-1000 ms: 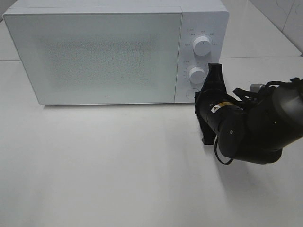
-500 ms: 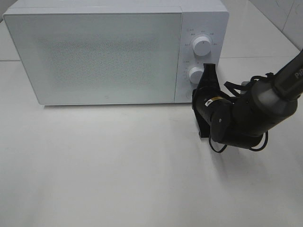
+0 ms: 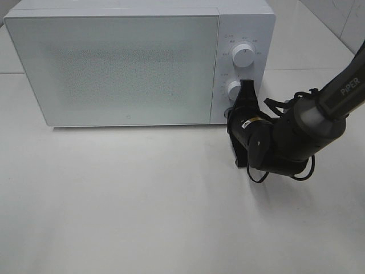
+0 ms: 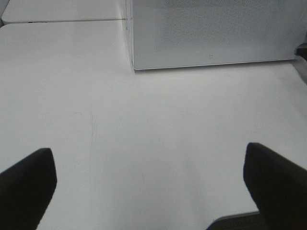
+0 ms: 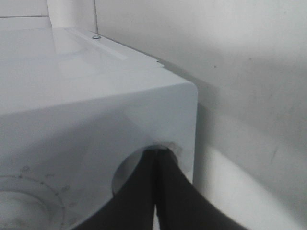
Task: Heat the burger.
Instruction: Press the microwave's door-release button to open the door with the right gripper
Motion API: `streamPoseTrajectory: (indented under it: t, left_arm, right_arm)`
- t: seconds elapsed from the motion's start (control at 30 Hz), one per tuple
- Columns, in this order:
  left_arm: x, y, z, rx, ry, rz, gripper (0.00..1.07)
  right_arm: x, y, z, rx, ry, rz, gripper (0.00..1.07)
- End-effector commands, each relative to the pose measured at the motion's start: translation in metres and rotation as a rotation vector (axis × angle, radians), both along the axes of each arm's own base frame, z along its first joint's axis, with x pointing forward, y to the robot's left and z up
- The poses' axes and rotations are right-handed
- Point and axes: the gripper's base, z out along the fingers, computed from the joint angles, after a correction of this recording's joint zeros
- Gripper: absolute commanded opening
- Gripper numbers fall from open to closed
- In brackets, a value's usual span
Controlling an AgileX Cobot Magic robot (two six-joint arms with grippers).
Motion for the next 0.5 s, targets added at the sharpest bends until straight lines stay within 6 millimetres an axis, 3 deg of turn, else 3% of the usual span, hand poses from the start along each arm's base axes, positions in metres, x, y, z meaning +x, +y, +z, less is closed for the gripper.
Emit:
streamPoseTrajectory:
  t: [0.03,0.5]
  left_arm:
    - [0.000,-0.001,-0.001,-0.011,-0.001,0.001,0.98]
    - [0.000,-0.001,-0.001,-0.011,-0.001,0.001,0.98]
  right_arm:
    - [0.019,0.002,0.023,0.018,-0.176,-0.022,0.00]
    - [0.042,0.009,0.055,0.007,-0.369,-0.071,0.00]
